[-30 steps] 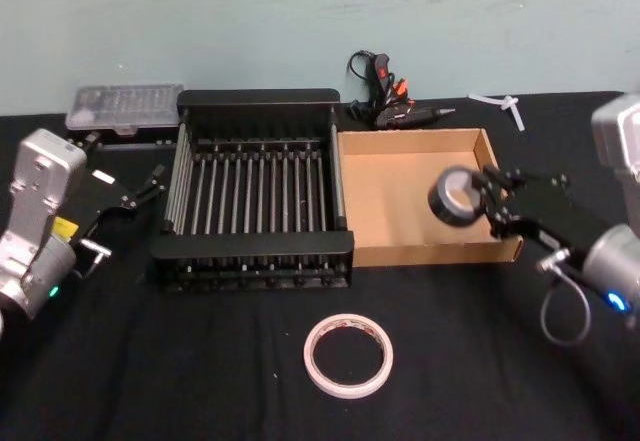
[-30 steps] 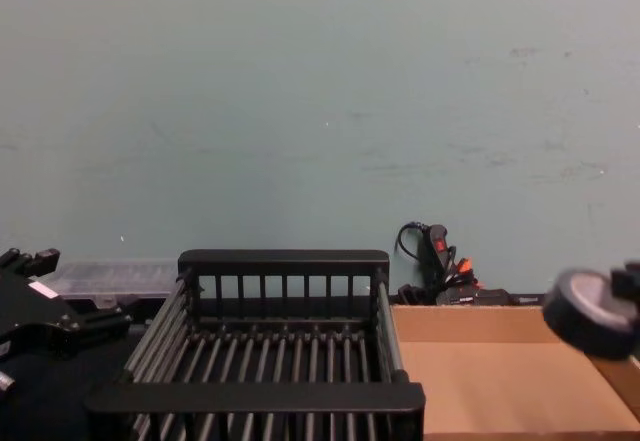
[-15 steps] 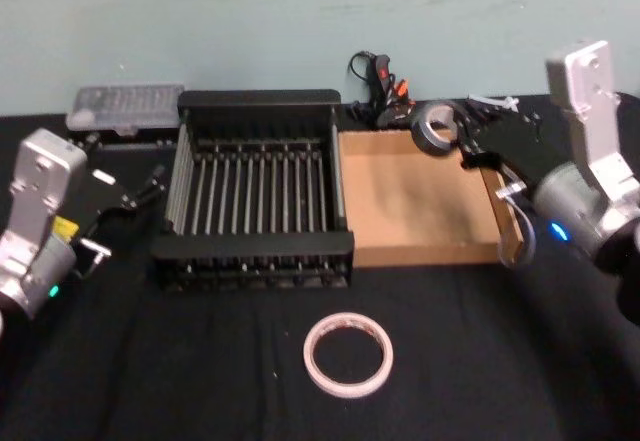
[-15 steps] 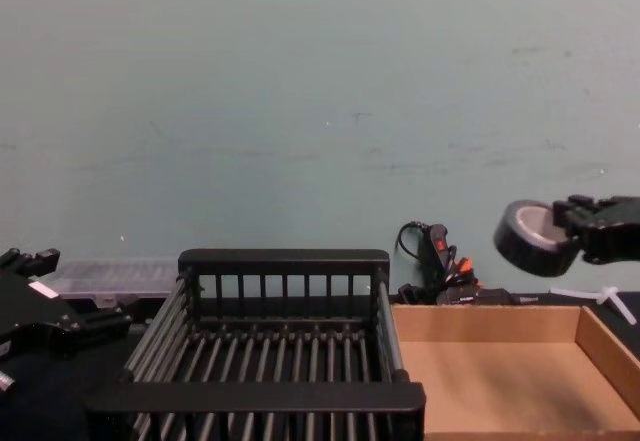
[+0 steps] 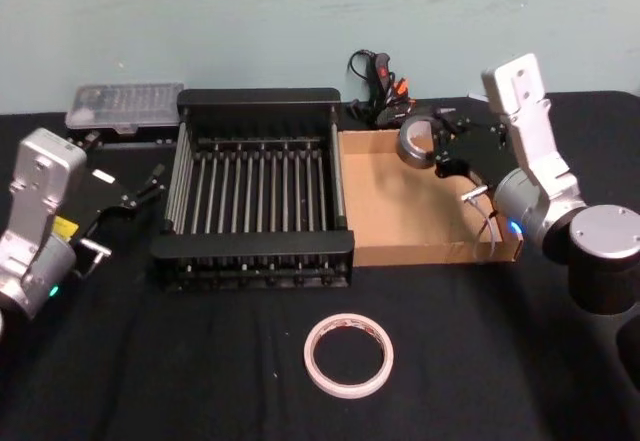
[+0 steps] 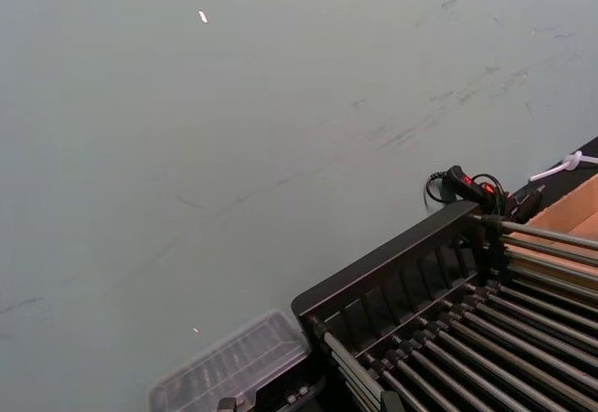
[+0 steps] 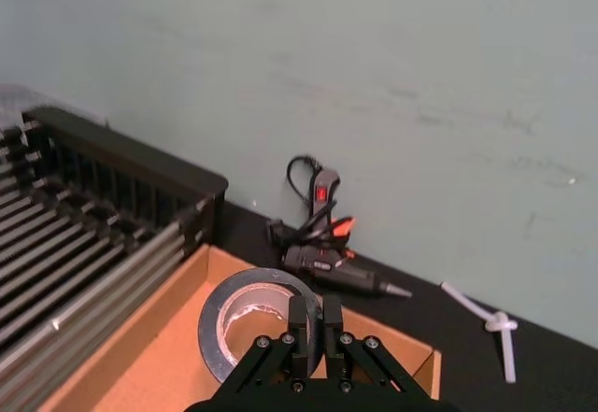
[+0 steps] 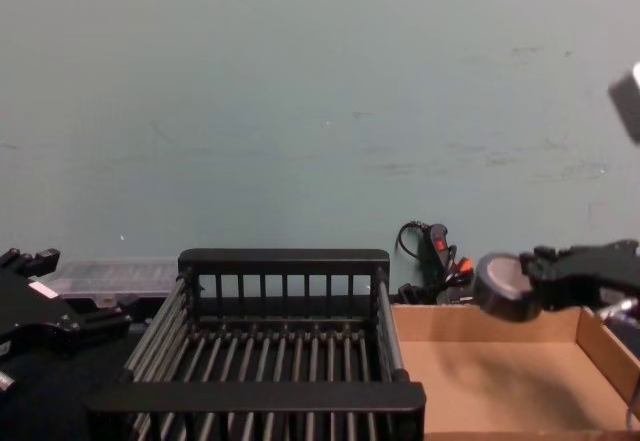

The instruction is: Pick up the white tape and place it into the black box , Pick up the silver tape and place it into the brown box.

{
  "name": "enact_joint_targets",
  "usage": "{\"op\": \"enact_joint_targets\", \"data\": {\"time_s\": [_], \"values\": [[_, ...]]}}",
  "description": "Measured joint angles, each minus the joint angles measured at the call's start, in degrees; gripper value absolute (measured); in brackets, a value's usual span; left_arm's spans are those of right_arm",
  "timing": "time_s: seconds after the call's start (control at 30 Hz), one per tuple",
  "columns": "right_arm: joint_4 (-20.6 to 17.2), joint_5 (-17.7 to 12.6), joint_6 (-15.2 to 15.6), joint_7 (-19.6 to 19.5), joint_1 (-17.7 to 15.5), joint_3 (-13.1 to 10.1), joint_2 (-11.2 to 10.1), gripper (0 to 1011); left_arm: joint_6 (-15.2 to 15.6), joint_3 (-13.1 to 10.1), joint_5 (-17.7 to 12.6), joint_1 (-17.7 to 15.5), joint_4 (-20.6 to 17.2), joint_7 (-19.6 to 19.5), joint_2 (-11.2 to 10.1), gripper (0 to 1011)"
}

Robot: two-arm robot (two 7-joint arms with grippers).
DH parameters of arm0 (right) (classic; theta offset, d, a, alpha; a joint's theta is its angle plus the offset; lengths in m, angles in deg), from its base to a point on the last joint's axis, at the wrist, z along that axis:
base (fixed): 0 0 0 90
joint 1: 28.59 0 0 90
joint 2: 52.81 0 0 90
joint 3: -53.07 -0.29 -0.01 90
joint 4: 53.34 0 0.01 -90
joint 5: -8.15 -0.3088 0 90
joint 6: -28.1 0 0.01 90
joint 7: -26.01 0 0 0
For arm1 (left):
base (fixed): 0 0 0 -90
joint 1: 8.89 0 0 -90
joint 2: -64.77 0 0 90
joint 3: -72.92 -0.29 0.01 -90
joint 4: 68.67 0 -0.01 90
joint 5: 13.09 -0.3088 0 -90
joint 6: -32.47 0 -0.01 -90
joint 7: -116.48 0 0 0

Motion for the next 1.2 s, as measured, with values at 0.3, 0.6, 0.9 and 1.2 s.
{"op": "enact_joint_targets", "data": {"time_s": [0.3,0.6,0.9,1.2], "values": [[4.0,2.9,0.1,0.4,1.1,0.8,0.9,104,0.0,0.0,0.0,0.0,0.0,0.0,0.0,1001],[4.7,4.1,0.5,0.7,1.2,1.0,1.0,104,0.0,0.0,0.0,0.0,0.0,0.0,0.0,1001],[4.6,3.9,0.5,0.7,1.3,1.0,1.0,202,0.0,0.0,0.0,0.0,0.0,0.0,0.0,1001],[4.6,3.8,0.5,0.6,1.3,0.9,1.0,466,0.0,0.0,0.0,0.0,0.0,0.0,0.0,1001]]}}
